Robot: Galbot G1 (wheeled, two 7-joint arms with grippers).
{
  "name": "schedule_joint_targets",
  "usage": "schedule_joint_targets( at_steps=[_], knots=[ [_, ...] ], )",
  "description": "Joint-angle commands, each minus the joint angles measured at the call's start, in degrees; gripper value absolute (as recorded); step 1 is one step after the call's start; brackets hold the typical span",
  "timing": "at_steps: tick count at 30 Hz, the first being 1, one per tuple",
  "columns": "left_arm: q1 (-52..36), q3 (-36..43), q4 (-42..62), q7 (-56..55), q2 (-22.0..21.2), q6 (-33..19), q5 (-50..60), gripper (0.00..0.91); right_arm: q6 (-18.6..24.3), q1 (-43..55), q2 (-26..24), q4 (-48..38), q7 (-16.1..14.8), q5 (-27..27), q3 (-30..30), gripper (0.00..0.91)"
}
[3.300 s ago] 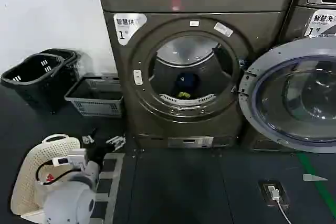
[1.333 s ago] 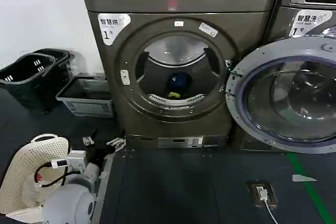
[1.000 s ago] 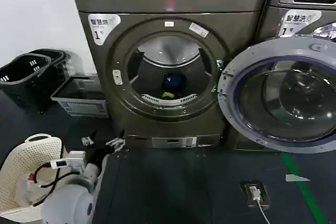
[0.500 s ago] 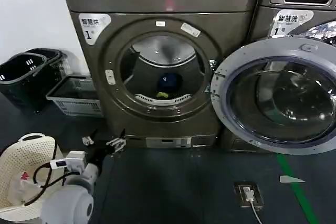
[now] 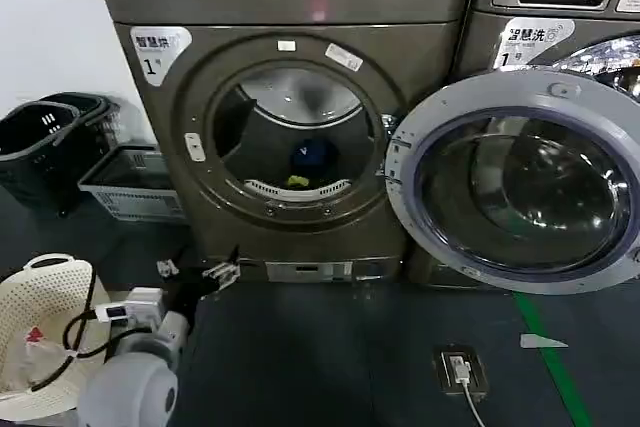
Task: Grasp the clothes from the dryer.
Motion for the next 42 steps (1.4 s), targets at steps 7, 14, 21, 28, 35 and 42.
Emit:
schedule_joint_targets(
  at_steps=[7, 14, 21, 28, 35, 42],
  knots=[
    [0.2, 0.2, -0.1, 0.3, 0.0, 2.8, 0.2, 0.907, 0.7, 0.0, -0.3, -0.5, 1.8, 0.9, 0.7, 0.907],
    [0.2, 0.2, -0.2, 0.4, 0.2, 2.8, 0.2, 0.907, 1.1, -0.1, -0.3, -0.5, 2.3, 1.6, 0.9, 0.907],
    [0.2, 0.3, 0.0, 0.4, 0.1, 2.8, 0.2, 0.907, 1.2, -0.1, -0.1, -0.5, 2.7, 1.7, 1.0, 0.907],
    [-0.1, 0.5, 0.5, 0.1, 0.0, 2.8, 0.6, 0.907, 1.2, -0.1, -0.3, -0.5, 2.6, 1.7, 1.0, 0.907],
    [0.1, 0.4, 0.3, 0.5, 0.0, 2.8, 0.3, 0.907, 1.3, -0.2, -0.2, -0.5, 2.8, 2.3, 1.2, 0.907],
    [0.0, 0.6, 0.1, 0.3, 0.1, 2.8, 0.3, 0.907, 1.3, -0.2, 0.1, -0.6, 3.2, 2.5, 1.2, 0.907]
  ],
)
